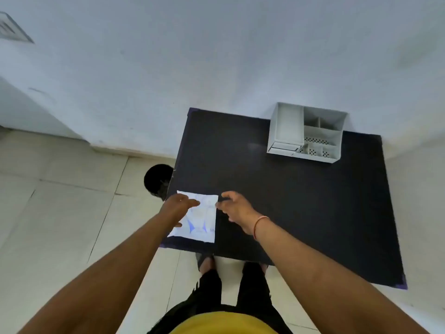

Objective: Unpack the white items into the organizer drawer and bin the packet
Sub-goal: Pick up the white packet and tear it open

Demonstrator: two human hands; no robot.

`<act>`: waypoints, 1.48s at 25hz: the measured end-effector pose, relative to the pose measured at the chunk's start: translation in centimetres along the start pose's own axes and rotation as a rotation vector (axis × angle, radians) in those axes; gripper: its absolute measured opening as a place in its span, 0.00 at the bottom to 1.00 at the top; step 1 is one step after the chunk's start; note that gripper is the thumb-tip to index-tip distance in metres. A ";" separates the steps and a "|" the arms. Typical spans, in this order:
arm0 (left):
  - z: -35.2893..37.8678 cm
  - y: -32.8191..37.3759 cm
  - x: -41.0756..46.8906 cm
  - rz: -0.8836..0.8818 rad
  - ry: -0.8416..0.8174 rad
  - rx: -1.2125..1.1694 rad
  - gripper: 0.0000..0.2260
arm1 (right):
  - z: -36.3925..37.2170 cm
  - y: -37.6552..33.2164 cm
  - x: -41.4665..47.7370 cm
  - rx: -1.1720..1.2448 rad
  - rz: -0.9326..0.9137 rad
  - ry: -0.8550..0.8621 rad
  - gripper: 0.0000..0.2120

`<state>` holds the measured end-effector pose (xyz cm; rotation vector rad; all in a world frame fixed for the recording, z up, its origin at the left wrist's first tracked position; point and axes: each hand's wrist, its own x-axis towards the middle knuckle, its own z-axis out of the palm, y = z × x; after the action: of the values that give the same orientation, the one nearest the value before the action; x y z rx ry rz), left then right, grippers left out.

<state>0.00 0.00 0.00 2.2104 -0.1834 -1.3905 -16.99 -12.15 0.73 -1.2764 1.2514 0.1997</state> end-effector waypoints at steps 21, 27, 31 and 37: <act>-0.1 4.7 -4.3 0.057 -0.609 -0.844 0.28 | -4.2 -3.2 -11.6 -0.854 -0.878 0.332 0.13; 0.4 10.4 -7.5 0.342 -0.620 -0.618 0.24 | -8.1 -5.5 -15.2 -0.677 -0.644 0.531 0.26; 0.1 12.4 -8.6 0.424 -0.623 -0.533 0.22 | -10.2 -6.2 -15.2 -0.682 -0.470 0.461 0.13; 1.3 13.5 -10.0 0.512 -0.594 -0.288 0.27 | -12.2 -5.9 -15.6 -0.281 -0.349 0.191 0.05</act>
<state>-3.73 -8.23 14.23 1.3409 -0.6596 -1.5989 -26.01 -16.13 18.90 -1.7683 1.1641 -0.0002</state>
